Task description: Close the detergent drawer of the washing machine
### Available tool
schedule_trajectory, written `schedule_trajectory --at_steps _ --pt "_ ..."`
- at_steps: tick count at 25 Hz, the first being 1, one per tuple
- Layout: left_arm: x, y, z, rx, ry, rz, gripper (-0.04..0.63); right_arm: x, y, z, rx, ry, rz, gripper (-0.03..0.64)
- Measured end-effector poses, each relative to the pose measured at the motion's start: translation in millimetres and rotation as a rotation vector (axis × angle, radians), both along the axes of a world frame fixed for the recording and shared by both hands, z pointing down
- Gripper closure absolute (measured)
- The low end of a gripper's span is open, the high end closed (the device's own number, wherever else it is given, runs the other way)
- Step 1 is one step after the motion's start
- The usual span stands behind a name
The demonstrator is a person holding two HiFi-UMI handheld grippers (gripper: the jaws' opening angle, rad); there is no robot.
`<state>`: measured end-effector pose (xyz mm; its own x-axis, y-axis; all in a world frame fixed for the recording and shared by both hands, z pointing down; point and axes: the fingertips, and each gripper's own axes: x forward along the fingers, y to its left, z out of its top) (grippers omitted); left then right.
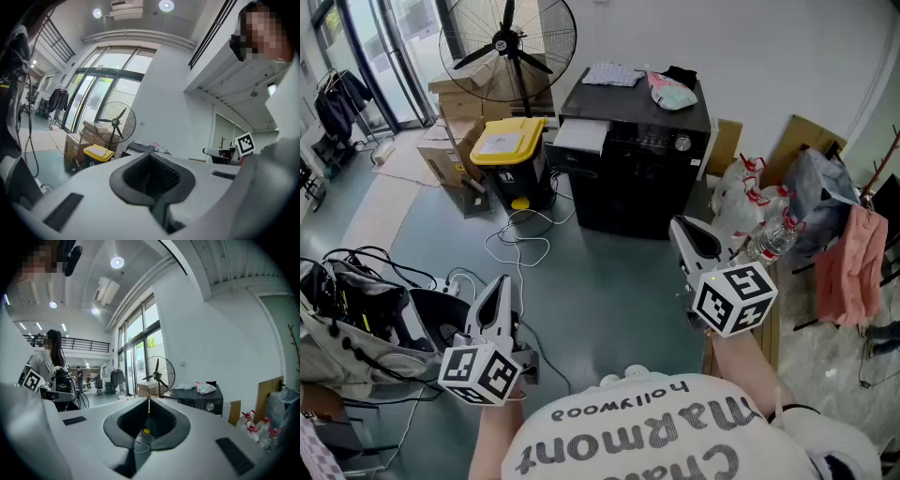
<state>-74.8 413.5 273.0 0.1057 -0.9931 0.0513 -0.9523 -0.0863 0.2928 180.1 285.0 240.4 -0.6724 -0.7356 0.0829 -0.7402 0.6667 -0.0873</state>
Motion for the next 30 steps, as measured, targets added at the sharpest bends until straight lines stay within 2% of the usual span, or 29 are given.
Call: schedule_trajectory --at_steps 8,13,17,24,30 --pt "-6.6 -1.3 -4.8 -0.003 0.003 0.013 0.588 -6.4 2.0 -0.6 -0.006 0.003 0.003 0.583" --pt "-11.8 -8.8 -3.6 -0.007 0.028 0.019 0.588 -8.8 -3.0 -3.5 -0.03 -0.042 0.006 0.583" --pt "-15.1 -20.1 9.4 -0.024 0.053 0.019 0.588 -10.2 -13.2 8.3 -0.051 -0.028 0.014 0.583" --pt "-23.2 -54.6 25.0 -0.049 0.064 0.013 0.588 -19.5 -55.9 23.7 -0.071 -0.021 0.013 0.583" --pt "-32.0 -105.9 18.1 -0.04 0.065 -0.025 0.588 -31.4 -117.7 23.9 -0.074 -0.027 -0.023 0.583"
